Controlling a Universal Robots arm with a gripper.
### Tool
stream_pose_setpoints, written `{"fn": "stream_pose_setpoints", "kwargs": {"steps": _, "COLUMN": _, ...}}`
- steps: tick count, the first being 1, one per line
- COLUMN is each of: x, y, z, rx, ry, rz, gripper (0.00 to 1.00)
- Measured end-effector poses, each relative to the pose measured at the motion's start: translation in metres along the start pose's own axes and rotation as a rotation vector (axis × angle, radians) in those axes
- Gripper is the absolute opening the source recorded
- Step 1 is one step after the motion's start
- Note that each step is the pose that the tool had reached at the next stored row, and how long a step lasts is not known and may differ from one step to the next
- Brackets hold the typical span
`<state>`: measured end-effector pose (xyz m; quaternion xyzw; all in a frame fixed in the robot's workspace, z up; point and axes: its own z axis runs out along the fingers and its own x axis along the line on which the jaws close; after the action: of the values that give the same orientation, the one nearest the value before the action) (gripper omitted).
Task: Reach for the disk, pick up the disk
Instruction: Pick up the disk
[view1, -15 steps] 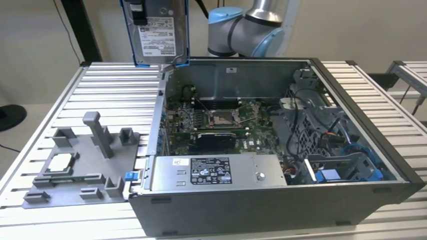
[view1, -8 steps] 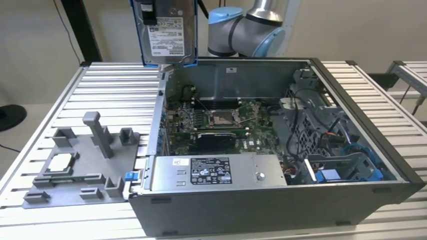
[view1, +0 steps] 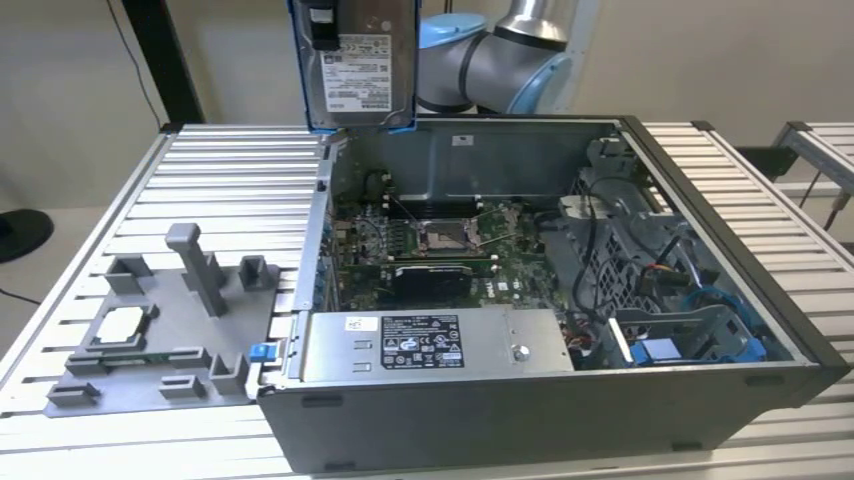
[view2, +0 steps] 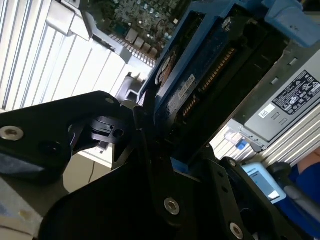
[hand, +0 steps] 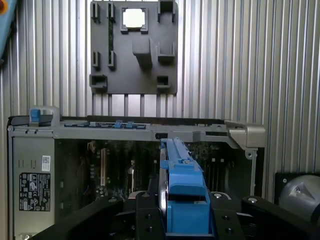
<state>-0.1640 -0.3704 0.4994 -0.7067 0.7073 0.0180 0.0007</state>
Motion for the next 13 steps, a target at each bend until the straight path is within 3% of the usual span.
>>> {"fn": "stream_pose_setpoints", "kwargs": {"steps": 13, "x": 0.0000, "y": -0.0349, "z": -0.0008, "rx": -0.0007, "ry": -0.0001, "rz": 0.000, "gripper": 0.00}}
